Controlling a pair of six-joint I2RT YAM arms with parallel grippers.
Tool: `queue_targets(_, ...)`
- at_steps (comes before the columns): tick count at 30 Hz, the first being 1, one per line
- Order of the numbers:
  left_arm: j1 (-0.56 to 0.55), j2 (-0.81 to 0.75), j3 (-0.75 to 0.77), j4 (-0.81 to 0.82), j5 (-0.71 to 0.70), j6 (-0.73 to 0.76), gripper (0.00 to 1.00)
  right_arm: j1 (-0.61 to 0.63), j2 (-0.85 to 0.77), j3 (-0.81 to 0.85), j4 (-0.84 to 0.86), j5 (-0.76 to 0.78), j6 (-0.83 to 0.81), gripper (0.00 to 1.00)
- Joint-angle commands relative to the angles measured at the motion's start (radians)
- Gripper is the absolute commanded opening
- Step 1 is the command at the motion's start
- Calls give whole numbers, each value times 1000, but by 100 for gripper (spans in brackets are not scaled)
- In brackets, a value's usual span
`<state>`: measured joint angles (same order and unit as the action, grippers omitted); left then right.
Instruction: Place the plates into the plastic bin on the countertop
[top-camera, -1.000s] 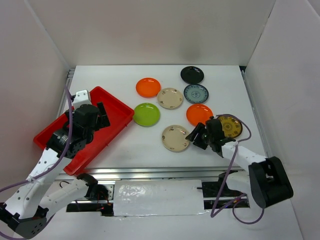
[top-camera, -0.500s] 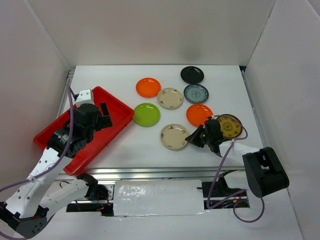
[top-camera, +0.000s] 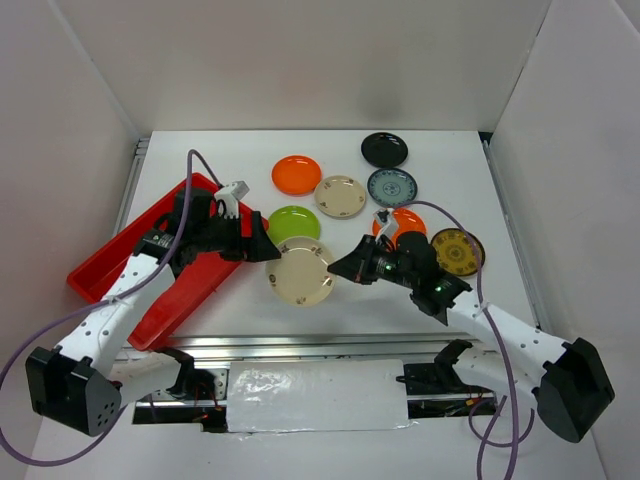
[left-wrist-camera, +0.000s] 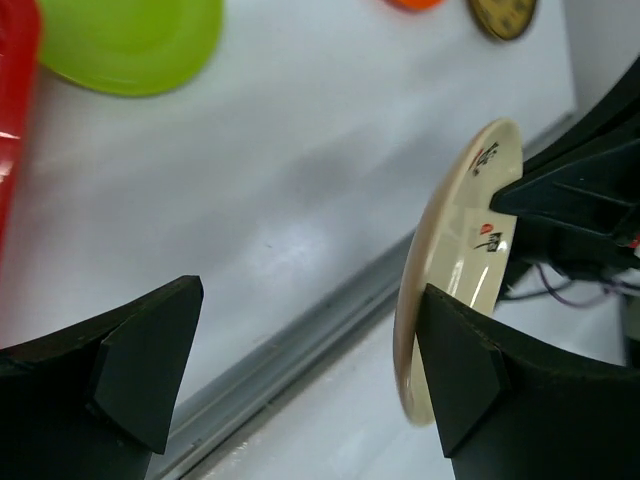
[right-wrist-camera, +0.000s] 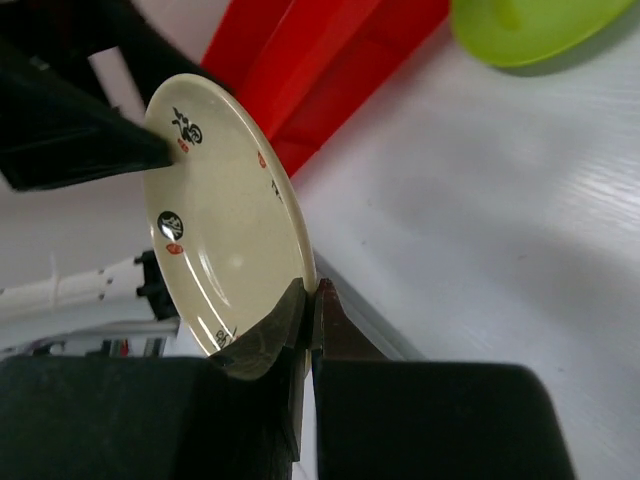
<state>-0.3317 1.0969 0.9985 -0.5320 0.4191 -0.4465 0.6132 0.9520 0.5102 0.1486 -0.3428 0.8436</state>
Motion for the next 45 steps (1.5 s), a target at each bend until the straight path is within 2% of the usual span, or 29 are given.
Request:
queue_targets(1, 48, -2, -18, 107, 334, 19, 99, 60, 21, 82, 75, -52, -29, 0)
queue_targets(5, 60, -12, -26, 106, 330, 23, 97, 79, 42, 88, 126, -44, -17, 0)
queue_targets(7, 60, -12, -31, 109, 333, 25, 87, 86, 59, 93, 143, -41, -14, 0)
queue_targets(8, 60, -11, -32, 110, 333, 26, 77, 85, 65, 103, 152, -36, -12, 0)
queue_targets(9, 60, -6, -31, 101, 334, 31, 52, 86, 82, 112, 152, -30, -14, 0)
queue_targets(10, 60, 3, -23, 92, 334, 40, 43, 88, 91, 122, 154, -24, -15, 0)
queue_targets(11, 60, 6, -21, 84, 333, 46, 23, 86, 106, 137, 157, -18, -20, 0)
queue_targets(12, 60, 9, -18, 81, 327, 51, 16, 88, 113, 143, 152, 0, -21, 0)
queue_targets(13, 60, 15, -12, 76, 316, 51, 2, 85, 125, 160, 146, 4, -29, 0)
queue_targets(15, 60, 20, -6, 70, 285, 46, 0, 73, 137, 175, 143, 21, -28, 0)
queue_targets(16, 60, 20, -1, 76, 264, 34, 0, 66, 140, 186, 144, 22, -29, 5)
queue_targets(17, 60, 21, 5, 82, 232, 19, 0, 62, 142, 192, 140, 28, -32, 52)
queue_targets(18, 60, 29, 18, 70, 84, -29, 0, 54, 139, 201, 103, 75, -31, 85)
queue_targets(19, 63, 38, 60, 52, -30, -67, 0, 42, 134, 212, 77, 115, -34, 100)
queue_targets(20, 68, 47, 81, 28, -152, -110, 0, 31, 119, 215, 48, 163, -35, 100)
queue_targets(21, 77, 66, 101, 0, -380, -209, 0, 17, 114, 214, 5, 215, -31, 100)
queue_targets(22, 109, 76, 130, -12, -467, -259, 0, -16, 117, 208, -3, 282, -35, 100)
queue_targets(24, 201, 112, 149, -31, -599, -389, 0, -56, 140, 211, -17, 300, -47, 100)
queue_targets(27, 325, 159, 128, 21, -595, -484, 0, -124, 226, 223, -6, 263, -54, 100)
queue_targets(31, 428, 257, 115, 139, -602, -517, 0, -159, 379, 258, 17, 212, -78, 100)
queue_targets(32, 434, 285, 120, 182, -617, -508, 0, -168, 402, 264, 20, 203, -81, 100)
queue_targets(38, 439, 510, 193, 107, -729, -544, 0, -217, 617, 318, 81, 110, -72, 100)
queue_targets(45, 451, 627, 203, 4, -818, -624, 0, -181, 878, 430, 154, 39, -11, 97)
